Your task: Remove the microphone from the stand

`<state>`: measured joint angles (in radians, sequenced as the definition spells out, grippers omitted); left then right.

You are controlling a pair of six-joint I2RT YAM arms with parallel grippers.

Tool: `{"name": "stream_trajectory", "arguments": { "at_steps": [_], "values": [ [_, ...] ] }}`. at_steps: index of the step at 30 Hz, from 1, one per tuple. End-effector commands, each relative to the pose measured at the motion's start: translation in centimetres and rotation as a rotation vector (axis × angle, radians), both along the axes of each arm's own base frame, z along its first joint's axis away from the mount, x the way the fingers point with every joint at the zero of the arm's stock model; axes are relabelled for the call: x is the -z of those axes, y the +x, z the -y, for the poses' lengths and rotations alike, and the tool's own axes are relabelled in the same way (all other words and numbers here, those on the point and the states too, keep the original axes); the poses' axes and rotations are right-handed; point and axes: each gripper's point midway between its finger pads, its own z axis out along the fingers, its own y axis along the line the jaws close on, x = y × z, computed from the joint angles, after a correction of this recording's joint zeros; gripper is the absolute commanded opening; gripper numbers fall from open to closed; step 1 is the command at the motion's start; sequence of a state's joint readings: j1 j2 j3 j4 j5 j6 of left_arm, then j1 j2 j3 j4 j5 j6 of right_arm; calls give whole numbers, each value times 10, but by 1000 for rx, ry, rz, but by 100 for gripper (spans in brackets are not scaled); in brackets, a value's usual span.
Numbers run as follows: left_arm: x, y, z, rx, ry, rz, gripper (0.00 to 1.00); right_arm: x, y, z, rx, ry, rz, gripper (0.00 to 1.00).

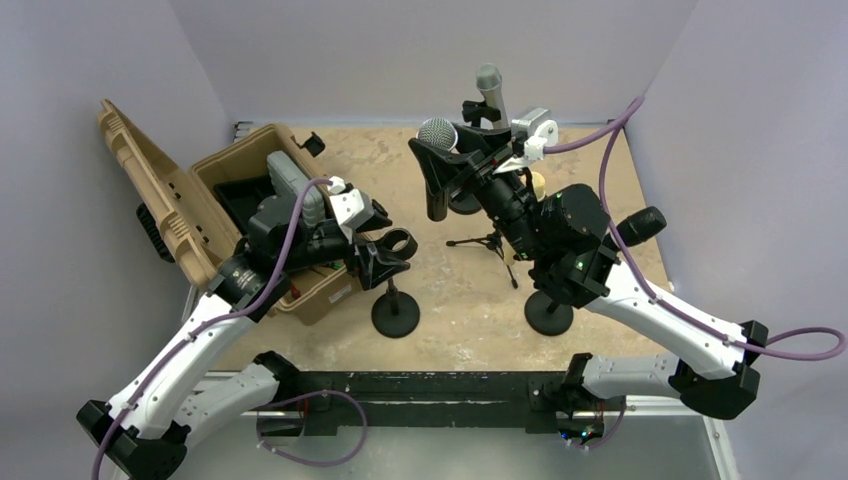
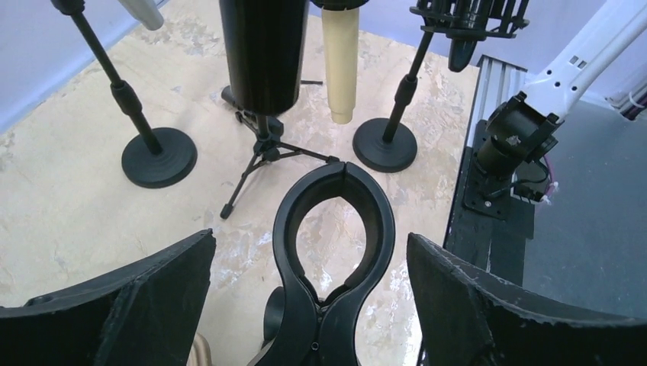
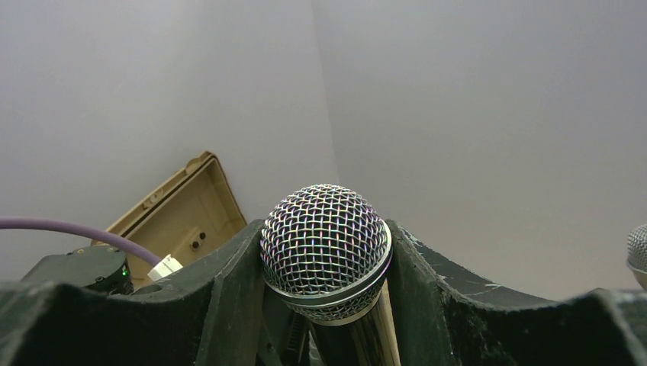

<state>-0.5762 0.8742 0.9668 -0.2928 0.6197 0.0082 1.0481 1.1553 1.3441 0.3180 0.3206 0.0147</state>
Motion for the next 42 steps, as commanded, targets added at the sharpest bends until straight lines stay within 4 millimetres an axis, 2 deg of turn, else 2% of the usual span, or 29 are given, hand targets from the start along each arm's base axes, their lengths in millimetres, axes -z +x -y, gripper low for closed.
{"name": "stream_trajectory", "arguments": {
  "at_steps": [1, 7, 9, 11, 15, 18, 23, 25, 26, 28, 29, 30, 33, 35, 37, 40, 42],
  "values": [
    [-33, 12, -4, -96, -88, 24, 94, -33, -14, 10, -52, 106, 25, 0],
    [-101, 21, -1, -166, -217, -42, 86, -44, -23, 1, -152, 180, -31, 0],
    [-113, 27, 1, -187, -238, -43, 84, -49, -28, 1, -186, 209, -37, 0],
    [-123, 31, 4, -198, -255, -38, 82, -50, -31, 0, -207, 223, -43, 0],
    [-133, 25, 18, -154, -272, -18, 79, -48, -30, -5, -218, 224, -61, 0],
    [-137, 18, 27, -108, -285, -12, 70, -50, -33, -4, -235, 232, -55, 0],
    [-144, 23, 30, -130, -293, -19, 54, -51, -40, -1, -258, 240, -34, 0],
    [-146, 25, 33, -127, -295, -28, 45, -49, -41, -1, -264, 237, -33, 0],
    [-147, 27, 34, -130, -293, -34, 36, -48, -41, -2, -266, 236, -32, 0],
    [-147, 32, 35, -148, -280, -54, 7, -47, -41, 0, -260, 234, -30, 0],
    [-143, 39, 35, -181, -270, -75, 0, -45, -40, 1, -253, 231, -30, 0],
    [-140, 45, 34, -213, -262, -96, 0, -45, -39, 3, -239, 230, -32, 9],
    [-133, 68, 24, -375, -259, -171, 0, -43, -30, 18, -157, 246, -57, 52],
    [-123, 87, 13, -519, -244, -227, 0, -45, -26, 34, -96, 266, -69, 70],
    [-110, 103, 3, -638, -211, -256, 0, -49, -26, 50, -48, 288, -67, 78],
    [-99, 123, -4, -742, -169, -253, 0, -53, -30, 70, -18, 320, -52, 80],
    [-93, 129, -2, -759, -149, -263, 0, -53, -32, 77, -9, 327, -49, 81]
  ]
}}
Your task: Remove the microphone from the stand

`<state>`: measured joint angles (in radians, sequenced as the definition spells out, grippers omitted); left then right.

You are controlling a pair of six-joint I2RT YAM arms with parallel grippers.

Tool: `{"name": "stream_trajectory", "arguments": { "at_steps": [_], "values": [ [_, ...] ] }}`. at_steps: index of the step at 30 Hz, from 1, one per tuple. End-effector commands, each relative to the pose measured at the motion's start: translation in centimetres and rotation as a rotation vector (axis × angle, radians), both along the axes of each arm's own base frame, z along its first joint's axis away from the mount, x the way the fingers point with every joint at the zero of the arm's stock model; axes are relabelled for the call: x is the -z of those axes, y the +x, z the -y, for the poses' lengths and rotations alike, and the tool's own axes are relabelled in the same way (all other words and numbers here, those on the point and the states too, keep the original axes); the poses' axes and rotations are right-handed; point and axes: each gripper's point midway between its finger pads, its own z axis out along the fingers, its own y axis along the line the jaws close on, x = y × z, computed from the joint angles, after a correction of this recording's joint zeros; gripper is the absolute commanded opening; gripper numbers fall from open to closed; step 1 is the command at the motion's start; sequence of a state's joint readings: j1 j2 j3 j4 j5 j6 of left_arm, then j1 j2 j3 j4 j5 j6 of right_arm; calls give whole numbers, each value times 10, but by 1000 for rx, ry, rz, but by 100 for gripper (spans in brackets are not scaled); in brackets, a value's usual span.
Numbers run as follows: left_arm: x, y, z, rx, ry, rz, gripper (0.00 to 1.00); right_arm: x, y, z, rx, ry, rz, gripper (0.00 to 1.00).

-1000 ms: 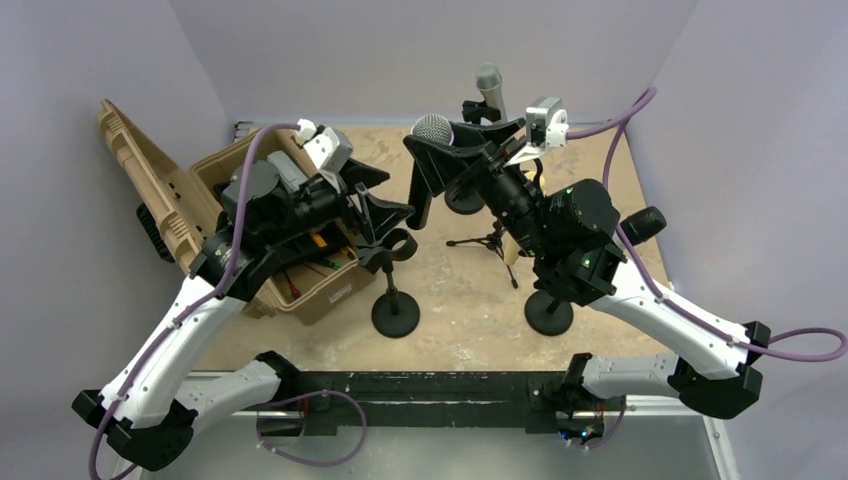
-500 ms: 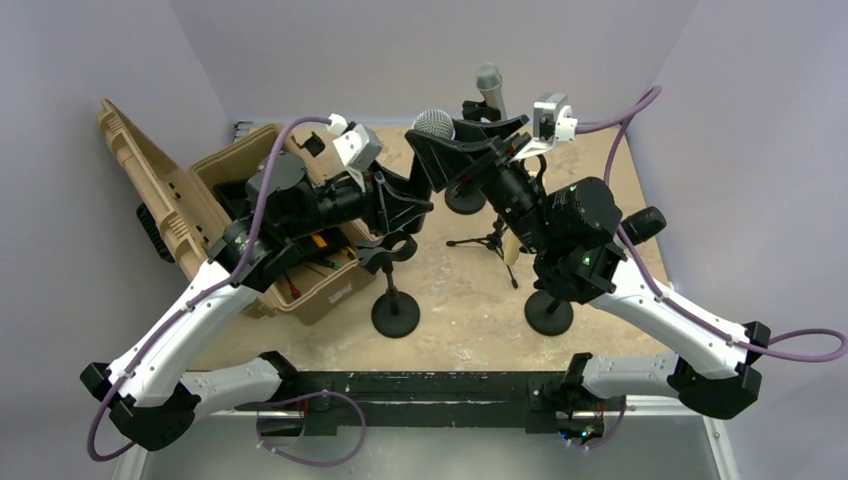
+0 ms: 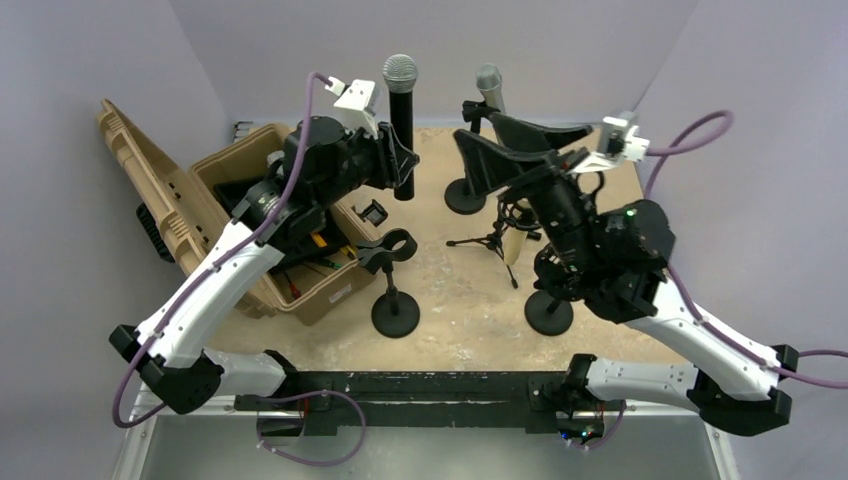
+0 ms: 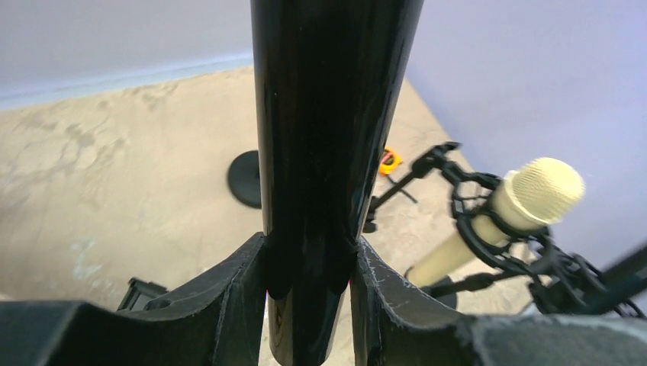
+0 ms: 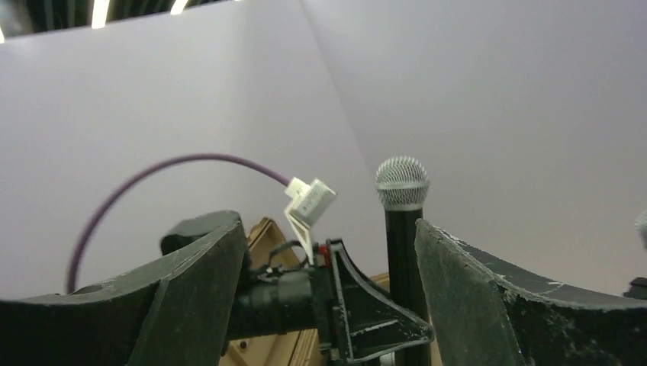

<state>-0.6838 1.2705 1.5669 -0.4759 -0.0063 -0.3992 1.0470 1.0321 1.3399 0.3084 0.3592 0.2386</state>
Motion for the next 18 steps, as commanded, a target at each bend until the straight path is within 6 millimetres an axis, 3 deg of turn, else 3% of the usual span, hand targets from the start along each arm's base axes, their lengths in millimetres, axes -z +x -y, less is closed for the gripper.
{"name": "stream_trajectory", "arguments": {
  "at_steps": [1, 3, 8, 16, 18],
  "values": [
    [4, 22, -16, -171, 14, -43, 0, -14, -4, 33, 75, 65, 19, 81],
    [3, 20, -9, -136, -15, -47, 0, -9, -1, 29, 78, 51, -1, 81],
    [-1, 7, 4, -61, -112, -78, 0, 10, 17, -14, 30, -31, -77, 79],
    [-21, 2, -48, -256, -339, -222, 0, 39, 6, -47, -83, -187, -15, 74],
    [-31, -2, -52, -257, -380, -213, 0, 48, 8, -60, -107, -244, -21, 74]
  ]
}}
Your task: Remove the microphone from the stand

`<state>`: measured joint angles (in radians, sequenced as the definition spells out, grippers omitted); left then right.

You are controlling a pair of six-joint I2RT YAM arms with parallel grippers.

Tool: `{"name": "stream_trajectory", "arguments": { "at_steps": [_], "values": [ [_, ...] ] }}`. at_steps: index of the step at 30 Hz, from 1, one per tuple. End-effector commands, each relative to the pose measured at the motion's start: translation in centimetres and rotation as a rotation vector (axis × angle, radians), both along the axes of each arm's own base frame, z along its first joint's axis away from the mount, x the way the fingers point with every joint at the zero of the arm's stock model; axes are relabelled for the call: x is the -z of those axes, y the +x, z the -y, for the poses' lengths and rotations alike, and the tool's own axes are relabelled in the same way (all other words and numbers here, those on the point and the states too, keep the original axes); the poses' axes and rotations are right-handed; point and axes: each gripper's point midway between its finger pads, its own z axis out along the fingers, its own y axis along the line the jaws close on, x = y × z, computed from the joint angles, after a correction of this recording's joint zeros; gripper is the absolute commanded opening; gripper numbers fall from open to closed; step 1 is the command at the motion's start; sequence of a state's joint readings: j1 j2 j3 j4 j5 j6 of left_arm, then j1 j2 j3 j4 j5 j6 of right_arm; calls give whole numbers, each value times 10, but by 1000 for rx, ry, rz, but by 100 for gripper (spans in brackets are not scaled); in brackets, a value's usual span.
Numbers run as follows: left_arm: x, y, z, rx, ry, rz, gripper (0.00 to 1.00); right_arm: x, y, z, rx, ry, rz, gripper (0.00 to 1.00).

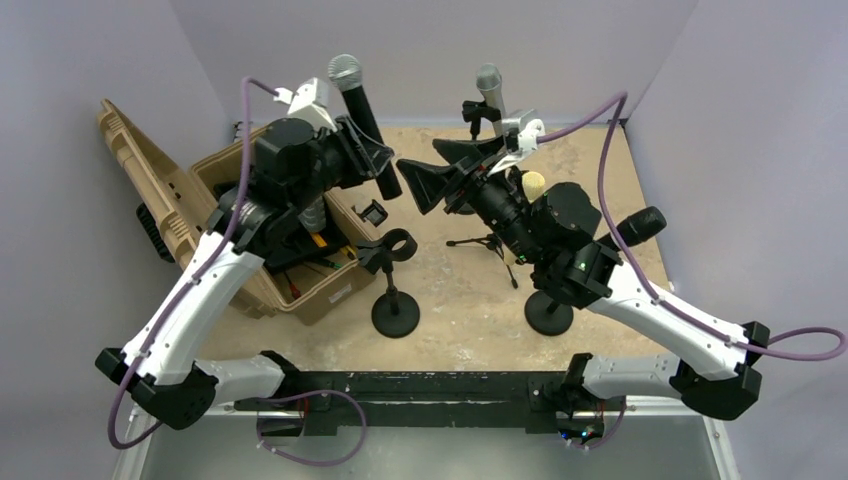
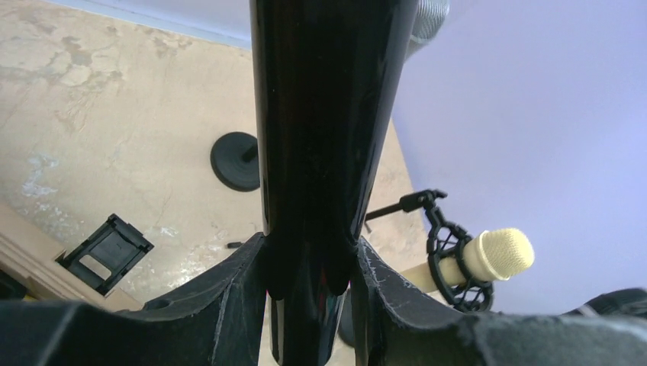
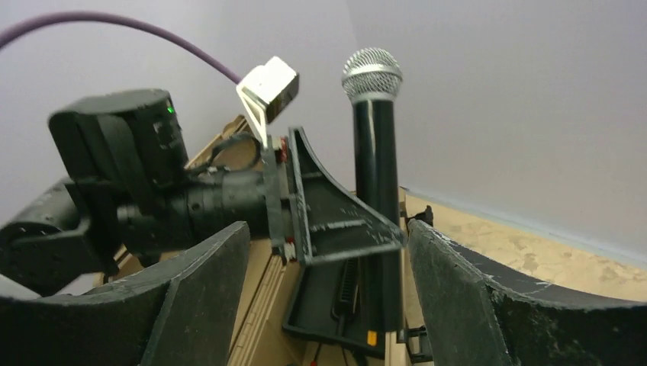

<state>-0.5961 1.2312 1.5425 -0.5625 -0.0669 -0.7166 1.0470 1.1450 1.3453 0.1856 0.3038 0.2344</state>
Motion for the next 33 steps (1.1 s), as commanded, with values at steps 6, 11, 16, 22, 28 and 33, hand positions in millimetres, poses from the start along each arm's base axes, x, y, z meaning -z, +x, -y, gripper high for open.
{"name": "stream_trajectory", "arguments": {
  "at_steps": [6, 11, 16, 22, 28, 33],
  "values": [
    [-60, -16, -11, -24, -254, 42, 0, 2, -6, -33, -111, -113, 44, 66],
    [-72, -20, -15, -31, -297, 61, 0, 23, 0, -49, -129, -174, 10, 57],
    [-79, -25, -16, -15, -313, 79, 0, 34, 5, -57, -129, -197, -9, 56],
    [-81, -36, -12, 39, -329, 83, 0, 43, 12, -63, -116, -218, -28, 53],
    [-80, -44, -10, 75, -346, 74, 0, 48, 17, -68, -105, -222, -35, 51],
    [-83, -48, -10, 88, -349, 92, 0, 54, 21, -73, -100, -240, -52, 52]
  ]
}}
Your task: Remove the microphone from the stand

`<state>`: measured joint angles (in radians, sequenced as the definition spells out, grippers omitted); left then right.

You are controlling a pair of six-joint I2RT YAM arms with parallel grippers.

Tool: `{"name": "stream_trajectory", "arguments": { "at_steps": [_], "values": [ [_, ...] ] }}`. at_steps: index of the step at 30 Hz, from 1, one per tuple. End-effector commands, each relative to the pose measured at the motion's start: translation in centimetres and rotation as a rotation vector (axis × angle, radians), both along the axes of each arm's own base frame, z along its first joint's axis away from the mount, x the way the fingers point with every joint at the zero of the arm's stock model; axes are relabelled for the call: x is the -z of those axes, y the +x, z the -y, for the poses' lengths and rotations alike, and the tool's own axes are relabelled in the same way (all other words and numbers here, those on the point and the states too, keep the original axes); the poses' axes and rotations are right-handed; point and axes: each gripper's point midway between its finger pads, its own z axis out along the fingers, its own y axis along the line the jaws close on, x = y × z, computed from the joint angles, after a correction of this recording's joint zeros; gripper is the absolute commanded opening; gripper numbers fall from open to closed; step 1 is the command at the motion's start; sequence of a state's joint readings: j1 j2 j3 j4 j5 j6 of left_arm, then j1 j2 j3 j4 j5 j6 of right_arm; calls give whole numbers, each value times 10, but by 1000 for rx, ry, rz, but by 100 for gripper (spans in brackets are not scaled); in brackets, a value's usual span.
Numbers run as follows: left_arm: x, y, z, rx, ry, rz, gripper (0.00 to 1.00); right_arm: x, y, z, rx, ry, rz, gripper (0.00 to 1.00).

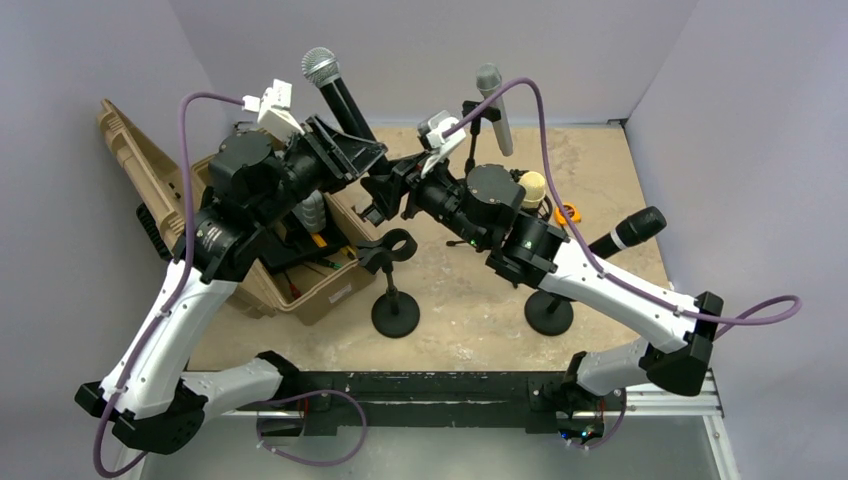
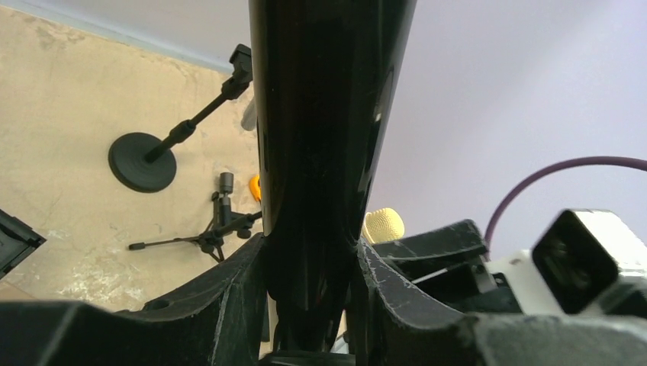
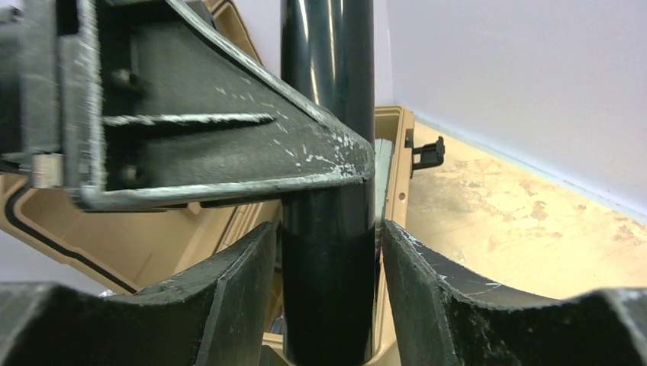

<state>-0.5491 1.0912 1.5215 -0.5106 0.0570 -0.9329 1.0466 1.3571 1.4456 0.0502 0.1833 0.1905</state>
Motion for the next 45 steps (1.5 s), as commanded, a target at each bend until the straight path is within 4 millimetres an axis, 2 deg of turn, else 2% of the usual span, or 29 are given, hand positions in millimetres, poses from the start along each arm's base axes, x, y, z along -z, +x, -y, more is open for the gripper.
{"name": "stream_trajectory", "arguments": {
  "at_steps": [1, 3, 6, 7, 11, 12, 13, 14, 17, 19, 20, 23, 26, 29, 32, 38, 45],
  "values": [
    [-25, -9, 2, 39, -61, 81, 0, -14, 2, -2, 6, 18, 13, 52],
    [-24, -10, 4, 48, -62, 82, 0, -16, 1, -2, 3, 24, 18, 45],
    [-22, -10, 6, 63, -59, 85, 0, -19, 1, -1, 7, 34, 22, 9],
    [-22, -10, 7, 69, -52, 92, 0, -20, 1, 1, 13, 39, 24, 0],
    [-18, -10, 2, 53, -10, 109, 0, -23, 2, 11, 46, 56, 30, 0],
    [-15, -9, 1, 48, 0, 111, 3, -24, 2, 14, 52, 60, 32, 0],
    [-14, -9, -1, 39, 6, 112, 9, -25, 2, 16, 60, 65, 32, 0],
    [-11, -9, -3, 24, 13, 107, 23, -26, 2, 18, 64, 68, 34, 0],
    [-8, -9, -13, -20, 25, 112, 71, -33, 0, 29, 89, 90, 41, 0],
    [-10, -12, -21, -43, 50, 145, 85, -42, 0, 39, 112, 113, 50, 0],
    [-12, -14, -25, -51, 68, 166, 89, -46, 2, 47, 145, 115, 55, 0],
    [-17, -21, -41, -90, 138, 233, 93, -57, 14, 77, 291, 109, 64, 0],
    [-25, -31, -50, -87, 206, 315, 94, -70, 37, 121, 473, 94, 75, 0],
    [-28, -38, -53, -68, 273, 386, 94, -90, 66, 173, 586, 98, 133, 0],
    [-25, -43, -53, -33, 342, 433, 94, -106, 83, 219, 722, 92, 177, 0],
    [2, -41, -52, 14, 482, 455, 94, -130, 117, 304, 1000, 55, 241, 0],
    [28, -44, -56, 26, 533, 470, 93, -150, 155, 393, 1190, -15, 310, 0]
  ]
}}
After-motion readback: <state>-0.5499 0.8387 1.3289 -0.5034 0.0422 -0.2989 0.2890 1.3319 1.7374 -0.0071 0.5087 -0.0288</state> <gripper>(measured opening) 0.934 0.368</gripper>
